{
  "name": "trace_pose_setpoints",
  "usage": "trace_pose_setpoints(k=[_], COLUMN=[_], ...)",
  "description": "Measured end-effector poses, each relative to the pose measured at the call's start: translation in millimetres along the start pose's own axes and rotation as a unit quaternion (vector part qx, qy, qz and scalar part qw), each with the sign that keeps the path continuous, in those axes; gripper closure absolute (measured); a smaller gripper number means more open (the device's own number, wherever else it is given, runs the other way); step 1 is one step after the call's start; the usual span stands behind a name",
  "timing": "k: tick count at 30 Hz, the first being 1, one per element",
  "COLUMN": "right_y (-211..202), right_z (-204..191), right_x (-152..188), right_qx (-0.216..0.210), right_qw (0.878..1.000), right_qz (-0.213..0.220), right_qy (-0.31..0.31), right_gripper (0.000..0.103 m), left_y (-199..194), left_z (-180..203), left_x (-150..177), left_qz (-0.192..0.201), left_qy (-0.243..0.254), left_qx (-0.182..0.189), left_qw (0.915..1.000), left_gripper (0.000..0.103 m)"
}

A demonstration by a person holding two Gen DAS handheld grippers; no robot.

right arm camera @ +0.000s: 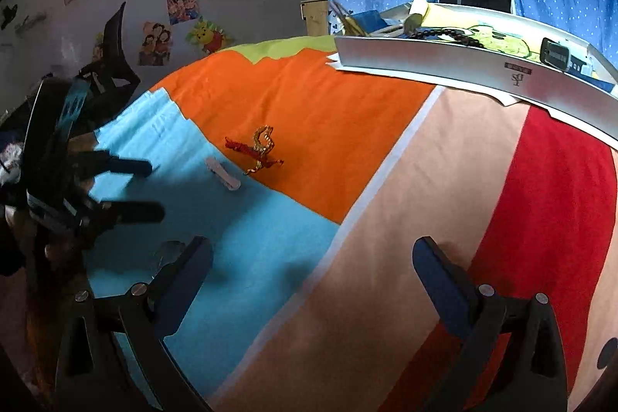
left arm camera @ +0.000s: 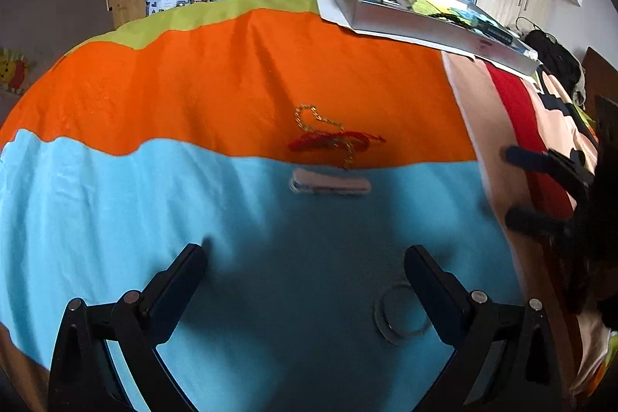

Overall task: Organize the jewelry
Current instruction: 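Move both tools back toward the white clip and remaining hoop earring, then grasp the white hair clip with the left tool while the right tool grasps the silver hoop earring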

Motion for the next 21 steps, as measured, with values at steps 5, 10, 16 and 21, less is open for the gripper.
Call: trace_pose_setpoints(k=[5,10,16,21], right_y=[8.8,15.8,19.5,20.1], right_z=[-8.3,-3.9,-11.5,-24.4], right_x=[-6.0,-8.1,-3.3,-0.6], right_qx=[-0.001,0.0,-0.005,-0.016], right_qw=[1.0,1.0,1.0,0.999], right_qz=[0.0,-0.001,-0.006,-0.008], right_qy=[-0.006,0.015,0.03,0.031], right_gripper=[0.005,0.009,0.016,0.019], left_y=[5.0,9.5,16.3,24.2], left_z=[-10.6,-16.6,-19.8,-20.4], left_x=[-9.0,-16.1,-23.7,-25.5], left_qz=[0.005,0.007,0.006,0.002], left_qy=[-0.009,-0.008,-0.013,-0.018], left_qx=[0.012,0.031,0.062,0.072], left_qw=[0.9999,0.9995,0.998,0.9972], left_gripper=[0.007,0.019,0.03,0.037])
Point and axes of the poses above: each gripper's, at about its wrist camera, not at the fingertips, and y roughly the way its jaws point, z to its right, x to its underside, the point moved 1 cm from there along y, roughly the way its jaws point, and after that the axes turned 3 degrees about x, right-handed, at the moved point
